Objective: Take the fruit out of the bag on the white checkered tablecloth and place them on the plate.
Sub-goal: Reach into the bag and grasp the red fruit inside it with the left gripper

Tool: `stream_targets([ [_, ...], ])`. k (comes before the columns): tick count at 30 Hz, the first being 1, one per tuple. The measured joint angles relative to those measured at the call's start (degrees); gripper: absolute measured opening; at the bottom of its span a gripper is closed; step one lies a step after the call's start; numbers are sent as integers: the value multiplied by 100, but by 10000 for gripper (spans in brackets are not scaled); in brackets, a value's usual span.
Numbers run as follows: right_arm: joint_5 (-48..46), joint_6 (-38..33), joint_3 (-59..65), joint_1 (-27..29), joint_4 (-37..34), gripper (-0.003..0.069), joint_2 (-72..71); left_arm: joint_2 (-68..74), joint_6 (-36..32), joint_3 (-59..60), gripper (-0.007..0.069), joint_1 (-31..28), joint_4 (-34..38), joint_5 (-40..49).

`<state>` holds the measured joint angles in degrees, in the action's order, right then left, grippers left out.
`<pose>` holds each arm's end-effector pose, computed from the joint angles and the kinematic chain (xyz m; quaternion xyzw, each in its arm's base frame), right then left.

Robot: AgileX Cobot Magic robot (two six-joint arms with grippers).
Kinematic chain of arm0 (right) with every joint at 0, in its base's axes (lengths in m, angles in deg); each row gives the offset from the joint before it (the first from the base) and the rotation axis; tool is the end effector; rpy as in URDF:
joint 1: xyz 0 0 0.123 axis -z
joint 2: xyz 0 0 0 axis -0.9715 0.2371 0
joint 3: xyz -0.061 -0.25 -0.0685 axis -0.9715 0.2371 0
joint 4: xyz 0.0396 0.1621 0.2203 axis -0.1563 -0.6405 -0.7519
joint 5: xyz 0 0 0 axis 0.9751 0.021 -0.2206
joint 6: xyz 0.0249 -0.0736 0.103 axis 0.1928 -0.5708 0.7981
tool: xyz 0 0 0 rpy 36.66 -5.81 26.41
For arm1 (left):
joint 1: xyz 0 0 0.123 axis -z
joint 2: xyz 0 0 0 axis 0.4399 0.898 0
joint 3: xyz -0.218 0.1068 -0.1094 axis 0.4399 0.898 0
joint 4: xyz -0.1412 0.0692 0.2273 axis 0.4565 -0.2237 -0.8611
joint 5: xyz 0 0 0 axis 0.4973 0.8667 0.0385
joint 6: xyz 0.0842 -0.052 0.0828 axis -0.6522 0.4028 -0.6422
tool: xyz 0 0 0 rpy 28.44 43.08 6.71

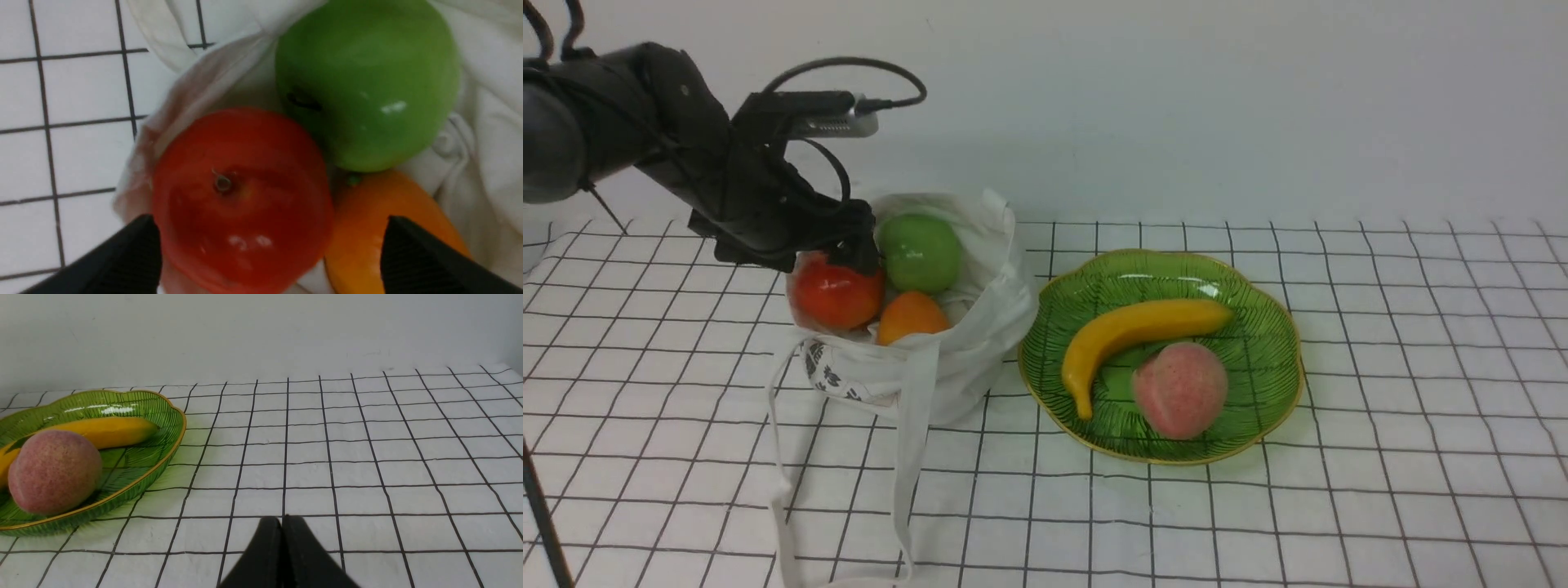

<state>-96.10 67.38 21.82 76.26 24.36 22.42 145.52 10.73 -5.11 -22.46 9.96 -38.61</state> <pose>0.1326 -0.0040 0.1618 0.0373 0.8022 0.0089 0.5958 0.4639 -0.0508 0.1645 0.0735 0.9619 -0.0823 0.2502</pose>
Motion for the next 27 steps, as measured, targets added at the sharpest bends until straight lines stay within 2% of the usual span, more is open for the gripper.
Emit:
stream_targets([
  [6, 0, 0, 0, 0, 0, -14, 0, 319, -104, 0, 681, 0, 2, -190],
  [9, 0, 0, 0, 0, 0, -14, 0, 404, -109, -6, 663, 0, 2, -202],
  [13, 0, 0, 0, 0, 0, -14, 0, 477, -96, -17, 600, 0, 8, -264],
  [18, 0, 0, 0, 0, 0, -14, 0, 477, -86, -30, 601, 0, -15, -207],
  [23, 0, 0, 0, 0, 0, -14, 0, 310, -23, -199, 601, 0, -336, 317],
  [27, 0, 0, 0, 0, 0, -14, 0, -92, 291, -711, 601, 0, -876, 1072],
])
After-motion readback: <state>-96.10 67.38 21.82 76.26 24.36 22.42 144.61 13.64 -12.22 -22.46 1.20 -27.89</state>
